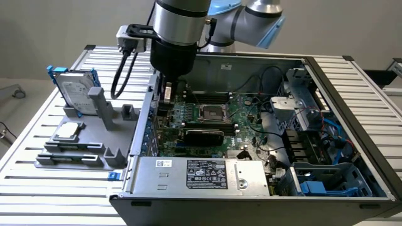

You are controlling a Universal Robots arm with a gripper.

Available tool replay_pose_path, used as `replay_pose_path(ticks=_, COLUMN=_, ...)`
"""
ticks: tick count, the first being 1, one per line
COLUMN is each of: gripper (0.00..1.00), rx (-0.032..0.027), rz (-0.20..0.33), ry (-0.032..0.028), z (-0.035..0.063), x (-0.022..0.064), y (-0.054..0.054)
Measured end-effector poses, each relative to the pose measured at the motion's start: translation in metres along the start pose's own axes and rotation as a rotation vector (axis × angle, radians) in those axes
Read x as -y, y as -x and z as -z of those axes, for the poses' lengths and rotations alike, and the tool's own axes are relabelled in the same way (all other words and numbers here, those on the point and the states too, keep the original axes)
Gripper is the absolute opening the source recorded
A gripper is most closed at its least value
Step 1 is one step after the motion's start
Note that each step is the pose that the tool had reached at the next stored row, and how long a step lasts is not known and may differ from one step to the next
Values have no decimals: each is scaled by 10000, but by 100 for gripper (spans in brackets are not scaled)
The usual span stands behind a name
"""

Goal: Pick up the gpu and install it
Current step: 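Press down on the gpu until it lock into place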

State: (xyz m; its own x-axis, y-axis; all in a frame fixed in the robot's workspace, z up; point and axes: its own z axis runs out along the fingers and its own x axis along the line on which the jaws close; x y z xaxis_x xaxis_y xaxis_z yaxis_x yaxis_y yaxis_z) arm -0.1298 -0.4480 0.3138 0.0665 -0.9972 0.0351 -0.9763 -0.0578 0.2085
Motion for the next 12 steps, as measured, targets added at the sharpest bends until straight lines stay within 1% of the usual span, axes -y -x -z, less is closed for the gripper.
replay_pose_path(ticks=4, gripper=11, rx=1, rz=-1, ry=0, z=30, x=144, y=-14)
replay_pose_path(ticks=8, gripper=11, rx=1, rz=0, ry=0, z=67, x=317, y=-28)
replay_pose_path(ticks=11, gripper=11, rx=24, rz=5, ry=-1, z=100, x=448, y=-40)
replay_pose_path(ticks=12, gripper=11, rx=45, rz=10, ry=-3, z=116, x=495, y=-44)
